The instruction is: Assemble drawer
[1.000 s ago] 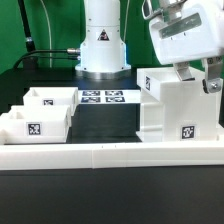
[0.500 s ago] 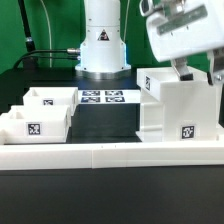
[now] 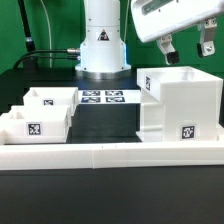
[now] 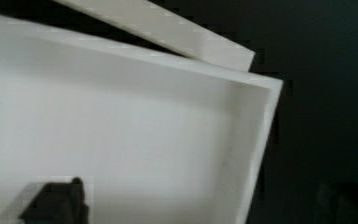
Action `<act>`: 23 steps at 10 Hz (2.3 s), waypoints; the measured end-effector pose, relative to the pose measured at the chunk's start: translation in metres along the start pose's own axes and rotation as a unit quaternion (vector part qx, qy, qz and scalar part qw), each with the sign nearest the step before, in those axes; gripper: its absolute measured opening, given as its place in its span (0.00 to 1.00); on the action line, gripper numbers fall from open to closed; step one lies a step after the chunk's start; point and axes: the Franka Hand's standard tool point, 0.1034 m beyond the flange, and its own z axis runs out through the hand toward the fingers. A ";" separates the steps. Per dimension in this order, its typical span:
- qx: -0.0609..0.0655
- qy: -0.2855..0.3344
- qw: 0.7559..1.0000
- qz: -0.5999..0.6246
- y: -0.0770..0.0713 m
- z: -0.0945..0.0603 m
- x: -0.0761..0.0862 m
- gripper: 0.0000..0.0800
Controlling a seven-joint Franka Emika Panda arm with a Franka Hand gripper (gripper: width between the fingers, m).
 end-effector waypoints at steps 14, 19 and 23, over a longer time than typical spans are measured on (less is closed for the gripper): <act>-0.072 -0.010 0.894 -0.442 0.096 -0.016 0.073 0.81; -0.070 -0.003 0.885 -0.460 0.107 -0.018 0.087 0.81; -0.095 -0.014 0.895 -0.436 0.140 -0.002 0.095 0.81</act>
Offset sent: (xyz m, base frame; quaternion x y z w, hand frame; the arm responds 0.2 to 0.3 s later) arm -0.0122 -0.0350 0.0120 -0.0181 -0.0377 -0.3347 0.9414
